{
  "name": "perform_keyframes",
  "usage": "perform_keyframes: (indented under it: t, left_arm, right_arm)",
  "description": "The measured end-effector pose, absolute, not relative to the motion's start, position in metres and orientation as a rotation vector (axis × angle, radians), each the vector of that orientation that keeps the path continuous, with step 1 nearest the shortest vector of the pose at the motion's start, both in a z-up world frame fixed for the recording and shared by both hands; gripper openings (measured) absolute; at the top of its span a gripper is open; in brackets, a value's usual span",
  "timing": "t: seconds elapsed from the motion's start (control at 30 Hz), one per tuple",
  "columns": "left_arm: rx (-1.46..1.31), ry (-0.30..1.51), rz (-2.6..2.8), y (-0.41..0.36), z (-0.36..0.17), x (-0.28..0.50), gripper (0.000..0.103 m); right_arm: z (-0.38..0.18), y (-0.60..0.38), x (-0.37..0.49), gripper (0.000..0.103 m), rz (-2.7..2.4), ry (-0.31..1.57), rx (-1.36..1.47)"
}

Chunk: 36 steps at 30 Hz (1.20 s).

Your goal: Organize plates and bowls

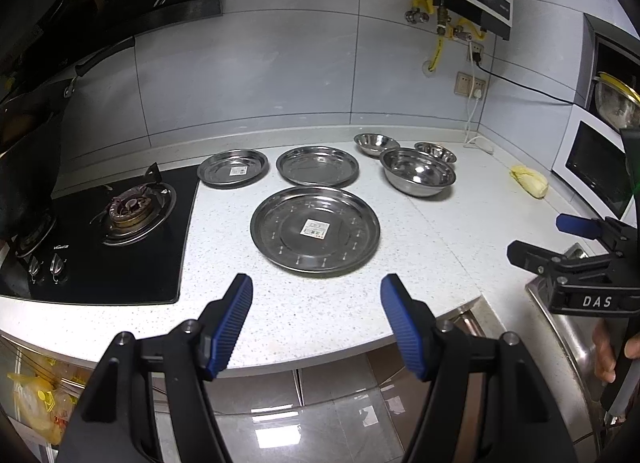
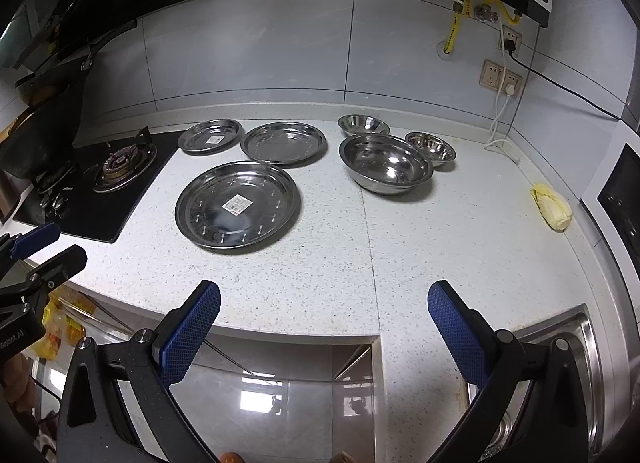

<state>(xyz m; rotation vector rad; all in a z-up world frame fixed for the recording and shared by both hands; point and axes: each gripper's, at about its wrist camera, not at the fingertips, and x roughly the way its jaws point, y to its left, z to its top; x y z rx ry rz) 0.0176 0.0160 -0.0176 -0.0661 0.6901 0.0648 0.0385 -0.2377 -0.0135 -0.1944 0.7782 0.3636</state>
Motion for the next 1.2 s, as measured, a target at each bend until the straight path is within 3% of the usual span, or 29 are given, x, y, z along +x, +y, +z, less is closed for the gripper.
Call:
perform_keyframes:
  t: [1.2]
  left_arm:
    - [-0.073,0.738,0.127,0.036,-0.039,0.062,0.066]
  right_arm:
    - [-0.036,-0.193,0.076,0.102,0.412,0.826,-0.212]
